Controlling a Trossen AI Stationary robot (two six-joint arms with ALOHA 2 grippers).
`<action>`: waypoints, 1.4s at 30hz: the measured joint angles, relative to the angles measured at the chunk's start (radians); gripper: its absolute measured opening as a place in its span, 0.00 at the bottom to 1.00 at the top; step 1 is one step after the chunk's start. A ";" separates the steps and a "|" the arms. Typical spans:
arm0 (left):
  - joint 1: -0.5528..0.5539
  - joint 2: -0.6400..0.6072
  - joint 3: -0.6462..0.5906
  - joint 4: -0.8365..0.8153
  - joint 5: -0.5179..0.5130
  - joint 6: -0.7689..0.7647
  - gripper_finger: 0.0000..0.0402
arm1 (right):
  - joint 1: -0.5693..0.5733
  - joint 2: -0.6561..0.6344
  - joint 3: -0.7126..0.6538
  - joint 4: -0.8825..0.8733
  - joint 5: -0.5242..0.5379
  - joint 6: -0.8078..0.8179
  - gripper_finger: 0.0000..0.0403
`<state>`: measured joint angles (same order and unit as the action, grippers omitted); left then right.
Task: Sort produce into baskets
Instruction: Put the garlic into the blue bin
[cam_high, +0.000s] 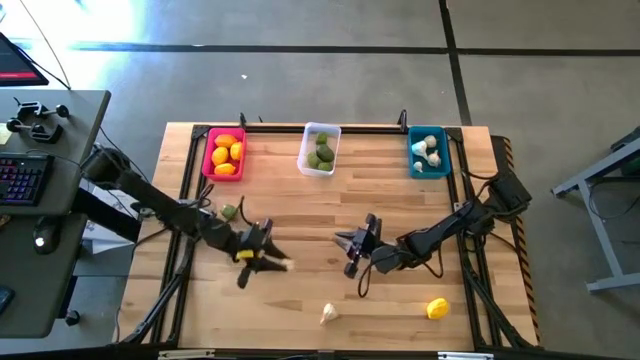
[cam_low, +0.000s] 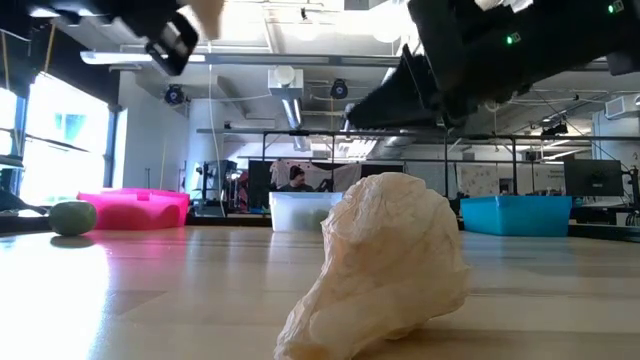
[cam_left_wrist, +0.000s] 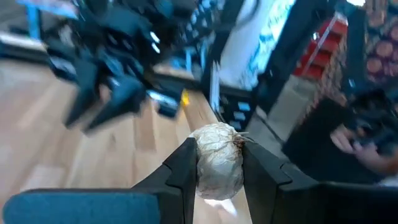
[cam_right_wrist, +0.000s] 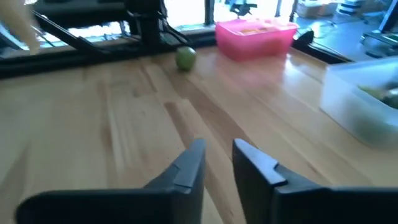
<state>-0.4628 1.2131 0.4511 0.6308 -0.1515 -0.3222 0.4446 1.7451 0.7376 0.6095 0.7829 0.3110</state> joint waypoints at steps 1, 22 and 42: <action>0.015 0.000 0.000 0.021 0.000 0.008 0.20 | 0.000 0.000 0.000 0.018 -0.009 -0.010 0.22; 0.128 0.244 0.000 0.522 0.050 0.047 0.20 | 0.034 0.001 0.104 0.091 -0.061 -0.245 0.44; 0.134 0.386 0.071 0.605 0.048 0.087 0.20 | 0.043 0.001 0.209 0.000 -0.166 -0.240 0.43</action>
<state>-0.3286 1.5987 0.5219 1.2354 -0.1030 -0.2356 0.4876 1.7458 0.9470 0.6094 0.6170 0.0714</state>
